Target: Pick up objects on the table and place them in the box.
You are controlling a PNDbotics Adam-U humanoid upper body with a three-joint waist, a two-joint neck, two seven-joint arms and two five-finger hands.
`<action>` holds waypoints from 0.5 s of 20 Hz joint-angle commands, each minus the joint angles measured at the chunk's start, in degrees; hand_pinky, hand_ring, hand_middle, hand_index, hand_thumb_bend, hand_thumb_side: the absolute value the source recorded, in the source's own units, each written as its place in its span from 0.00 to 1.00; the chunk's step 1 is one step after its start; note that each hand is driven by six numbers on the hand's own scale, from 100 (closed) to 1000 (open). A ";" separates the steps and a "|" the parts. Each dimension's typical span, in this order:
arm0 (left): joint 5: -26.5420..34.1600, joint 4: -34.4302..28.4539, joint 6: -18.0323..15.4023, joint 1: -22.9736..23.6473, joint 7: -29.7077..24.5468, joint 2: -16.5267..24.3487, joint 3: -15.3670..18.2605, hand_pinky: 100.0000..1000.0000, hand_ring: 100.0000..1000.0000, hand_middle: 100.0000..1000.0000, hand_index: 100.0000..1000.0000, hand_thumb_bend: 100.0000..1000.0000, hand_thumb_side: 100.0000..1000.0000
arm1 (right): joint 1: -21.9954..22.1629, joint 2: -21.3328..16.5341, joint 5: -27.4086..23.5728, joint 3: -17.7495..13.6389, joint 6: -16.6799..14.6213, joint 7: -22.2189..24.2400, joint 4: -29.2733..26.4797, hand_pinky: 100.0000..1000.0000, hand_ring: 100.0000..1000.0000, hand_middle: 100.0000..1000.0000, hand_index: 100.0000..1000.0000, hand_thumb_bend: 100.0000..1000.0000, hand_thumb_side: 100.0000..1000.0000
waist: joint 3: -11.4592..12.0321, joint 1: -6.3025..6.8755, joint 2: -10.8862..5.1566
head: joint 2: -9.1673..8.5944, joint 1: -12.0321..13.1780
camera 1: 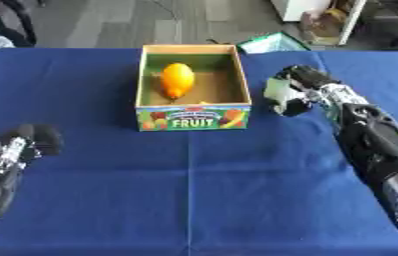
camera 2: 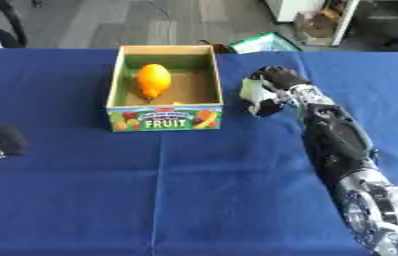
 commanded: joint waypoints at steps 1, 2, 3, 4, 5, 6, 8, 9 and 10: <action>-0.02 -0.83 -0.11 -0.50 0.18 0.56 0.50 0.67 0.64 0.57 0.67 0.00 0.72 | -0.91 -0.65 -0.60 -0.46 0.50 -4.68 -1.20 0.29 0.21 0.33 0.43 0.00 0.14 | -0.11 0.24 -0.73 | -0.23 -0.12; 0.00 -0.82 -0.10 -0.48 0.19 0.56 0.50 0.67 0.64 0.57 0.67 0.00 0.72 | -1.04 -0.61 -1.25 -0.68 0.20 -6.09 -1.82 0.23 0.14 0.24 0.33 0.00 0.09 | -0.19 0.24 -0.78 | -0.20 -0.11; 0.02 -0.80 -0.08 -0.46 0.19 0.55 0.49 0.67 0.64 0.57 0.67 0.00 0.72 | -1.25 -0.52 -2.12 -0.98 -0.27 -7.44 -2.72 0.22 0.13 0.22 0.31 0.00 0.08 | -0.30 0.24 -0.82 | -0.18 -0.10; 0.04 -0.79 -0.06 -0.45 0.18 0.54 0.47 0.67 0.64 0.57 0.67 0.00 0.72 | -1.51 -0.43 -3.01 -1.23 -0.87 -8.50 -3.73 0.21 0.12 0.20 0.29 0.00 0.06 | -0.38 0.22 -0.87 | -0.15 -0.10; 0.05 -0.78 -0.05 -0.43 0.16 0.53 0.46 0.67 0.64 0.57 0.67 0.00 0.73 | -1.88 -0.28 -4.03 -1.49 -1.69 -9.29 -5.00 0.21 0.11 0.19 0.29 0.00 0.05 | -0.46 0.21 -0.91 | -0.13 -0.10; 0.06 -0.77 -0.04 -0.41 0.15 0.54 0.46 0.67 0.64 0.57 0.67 0.00 0.73 | -2.12 -0.15 -4.92 -1.69 -2.36 -9.57 -6.04 0.20 0.11 0.19 0.29 0.00 0.03 | -0.51 0.21 -0.94 | -0.10 -0.10; 0.07 -0.75 -0.02 -0.37 0.17 0.54 0.46 0.67 0.64 0.57 0.67 0.00 0.73 | -2.99 0.43 -6.95 -2.07 -3.73 -9.42 -8.32 0.19 0.10 0.18 0.28 0.00 0.01 | -0.57 0.19 -1.03 | -0.07 -0.17; 0.09 -0.75 -0.02 -0.36 0.16 0.53 0.45 0.67 0.64 0.57 0.67 0.00 0.73 | -3.49 0.86 -8.05 -2.16 -4.43 -9.05 -9.53 0.19 0.10 0.18 0.28 0.00 0.00 | -0.57 0.18 -1.07 | -0.04 -0.21; 0.10 -0.75 -0.01 -0.35 0.16 0.53 0.44 0.67 0.64 0.57 0.67 0.00 0.73 | -3.81 1.21 -9.05 -2.22 -4.98 -8.48 -10.57 0.19 0.10 0.18 0.28 0.00 0.00 | -0.58 0.17 -1.09 | -0.03 -0.21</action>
